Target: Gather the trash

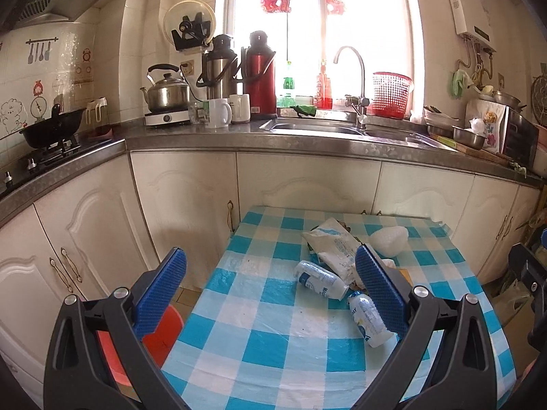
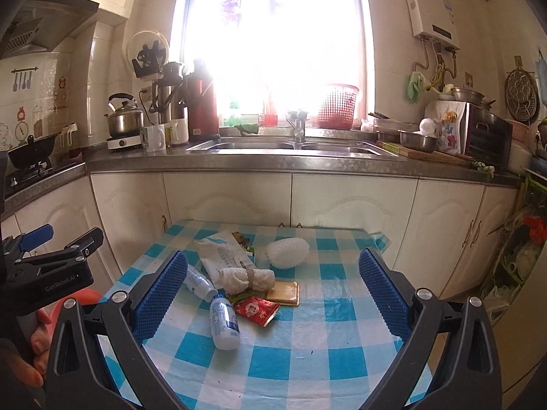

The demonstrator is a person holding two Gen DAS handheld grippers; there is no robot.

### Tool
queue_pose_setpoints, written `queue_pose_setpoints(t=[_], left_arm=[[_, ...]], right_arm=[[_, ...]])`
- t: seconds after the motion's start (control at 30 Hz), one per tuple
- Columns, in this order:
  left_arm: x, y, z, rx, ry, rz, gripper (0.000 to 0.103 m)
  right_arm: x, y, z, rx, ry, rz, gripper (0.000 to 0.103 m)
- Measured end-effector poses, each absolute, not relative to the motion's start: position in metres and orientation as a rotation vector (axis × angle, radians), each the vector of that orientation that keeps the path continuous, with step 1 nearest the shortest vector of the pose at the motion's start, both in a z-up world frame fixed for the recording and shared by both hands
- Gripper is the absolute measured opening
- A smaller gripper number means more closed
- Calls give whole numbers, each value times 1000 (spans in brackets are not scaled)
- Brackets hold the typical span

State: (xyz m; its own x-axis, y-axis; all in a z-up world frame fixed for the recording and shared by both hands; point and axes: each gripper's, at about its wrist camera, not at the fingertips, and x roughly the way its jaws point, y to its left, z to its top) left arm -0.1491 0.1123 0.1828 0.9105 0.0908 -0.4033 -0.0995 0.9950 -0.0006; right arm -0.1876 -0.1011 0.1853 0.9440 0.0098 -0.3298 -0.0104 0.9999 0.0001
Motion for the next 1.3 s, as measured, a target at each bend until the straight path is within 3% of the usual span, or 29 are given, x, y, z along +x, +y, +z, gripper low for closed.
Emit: queue_pose_setpoints(t=[0.67, 1.3], left_arm=[[-193, 135, 214, -28, 296, 149, 99], [-205, 141, 222, -39, 256, 150, 99]], right_arm=[[-240, -78, 224, -45, 100, 46, 99], [-252, -76, 231, -30, 74, 42, 99]])
